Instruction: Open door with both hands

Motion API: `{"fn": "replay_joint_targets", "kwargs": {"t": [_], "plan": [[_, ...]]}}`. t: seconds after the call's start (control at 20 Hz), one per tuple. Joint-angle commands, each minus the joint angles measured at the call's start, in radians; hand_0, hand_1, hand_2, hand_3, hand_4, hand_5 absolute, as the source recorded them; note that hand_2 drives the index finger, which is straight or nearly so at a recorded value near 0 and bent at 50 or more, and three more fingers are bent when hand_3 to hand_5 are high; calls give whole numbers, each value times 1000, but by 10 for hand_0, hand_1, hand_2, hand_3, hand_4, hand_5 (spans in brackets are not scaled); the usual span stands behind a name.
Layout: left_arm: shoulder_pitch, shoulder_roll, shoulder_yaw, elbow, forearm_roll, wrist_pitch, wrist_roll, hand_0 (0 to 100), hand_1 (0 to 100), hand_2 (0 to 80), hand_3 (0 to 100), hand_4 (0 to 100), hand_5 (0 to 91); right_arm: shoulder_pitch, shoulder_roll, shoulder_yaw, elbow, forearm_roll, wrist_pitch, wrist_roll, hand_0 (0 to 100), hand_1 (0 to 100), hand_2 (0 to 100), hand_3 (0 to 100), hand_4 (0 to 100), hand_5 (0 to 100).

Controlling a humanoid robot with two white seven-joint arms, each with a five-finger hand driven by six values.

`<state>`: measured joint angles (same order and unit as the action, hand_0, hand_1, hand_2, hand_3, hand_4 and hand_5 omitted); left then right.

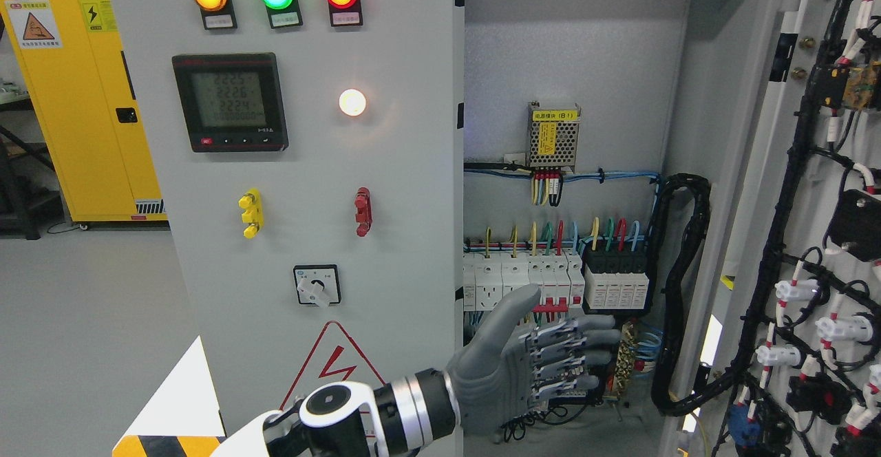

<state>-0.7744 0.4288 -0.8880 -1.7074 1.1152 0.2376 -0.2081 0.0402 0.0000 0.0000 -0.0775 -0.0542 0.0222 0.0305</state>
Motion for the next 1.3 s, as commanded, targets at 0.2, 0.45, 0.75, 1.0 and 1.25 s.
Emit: {"fn": "replay_joint_targets", "kwargs": {"t": [0.2,0.45,0.75,1.0,1.25], "plan": [[550,174,66,-62,-400,-180,-16,0,70,0,0,0,0,0,-11,0,-5,-1,-1,0,214,100,0,0,0,0],[910,134,271,148,-460,-285,-22,0,99,0,0,0,0,0,-11,0,-4,-1,-1,2,215,101,0,0,0,0],[1090,-22,449,495,-462,-328,-34,25,141,0,0,0,0,0,-9,0,-4,-1,-2,3,215,102,0,0,0,0],[1041,-123,463,905,-491,-330,-51,165,218,0,0,0,0,0,-11,0,-4,-1,-2,3,215,102,0,0,0,0],[934,-238,468,1311,-719,-328,-40,214,271,0,0,0,0,0,-9,0,-5,-1,-2,3,214,105,0,0,0,0]]}}
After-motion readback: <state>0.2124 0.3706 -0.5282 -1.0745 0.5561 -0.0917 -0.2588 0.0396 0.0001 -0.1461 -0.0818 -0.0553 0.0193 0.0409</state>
